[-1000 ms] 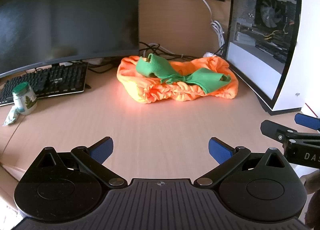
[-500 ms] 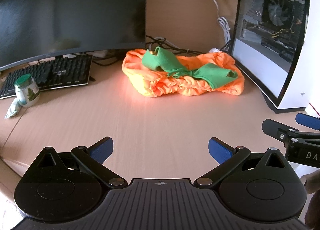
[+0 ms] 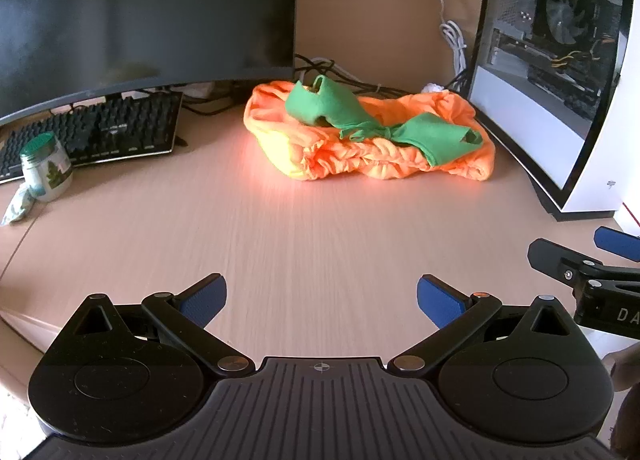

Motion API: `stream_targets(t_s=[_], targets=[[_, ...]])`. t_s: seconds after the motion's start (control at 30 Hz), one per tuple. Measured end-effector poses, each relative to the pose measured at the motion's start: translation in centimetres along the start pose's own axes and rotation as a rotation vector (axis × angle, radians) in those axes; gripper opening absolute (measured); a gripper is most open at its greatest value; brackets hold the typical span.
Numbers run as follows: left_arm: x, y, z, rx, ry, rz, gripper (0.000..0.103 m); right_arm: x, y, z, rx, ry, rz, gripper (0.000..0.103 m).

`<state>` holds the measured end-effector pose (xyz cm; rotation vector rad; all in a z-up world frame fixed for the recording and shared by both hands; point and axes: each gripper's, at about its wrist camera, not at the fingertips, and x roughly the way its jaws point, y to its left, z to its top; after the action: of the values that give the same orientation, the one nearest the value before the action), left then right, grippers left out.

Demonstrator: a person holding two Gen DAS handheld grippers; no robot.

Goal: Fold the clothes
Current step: 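Move both tools toward the bunched orange pumpkin costume on the desk, then grasp the green collar of the costume with the right tool and lift it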

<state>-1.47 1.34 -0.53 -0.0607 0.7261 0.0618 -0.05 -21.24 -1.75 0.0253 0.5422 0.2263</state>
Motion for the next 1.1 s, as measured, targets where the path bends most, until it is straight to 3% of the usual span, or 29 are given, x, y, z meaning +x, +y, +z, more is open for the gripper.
stream_targets(t_s=[0.33, 0.63, 0.93, 1.1], targets=[[2.3, 2.0, 1.0, -0.017, 0.038, -0.011, 0.103, 1.6, 1.0, 0.4, 0.005, 0.027, -0.02, 0.103], [5.0, 4.2, 4.2, -0.022, 0.11, -0.056, 0.103, 3.6, 1.9, 2.4, 0.047, 0.082, -0.08, 0.103], [7.6, 4.9, 7.7, 0.1, 0.15, -0.107, 0.103, 5.8, 3.5, 5.8, 0.045, 0.121, -0.151, 0.103], [8.5, 5.8, 8.0, 0.117, 0.179, -0.126, 0.103, 7.9, 2.6, 6.8, 0.136, 0.166, -0.164, 0.103]])
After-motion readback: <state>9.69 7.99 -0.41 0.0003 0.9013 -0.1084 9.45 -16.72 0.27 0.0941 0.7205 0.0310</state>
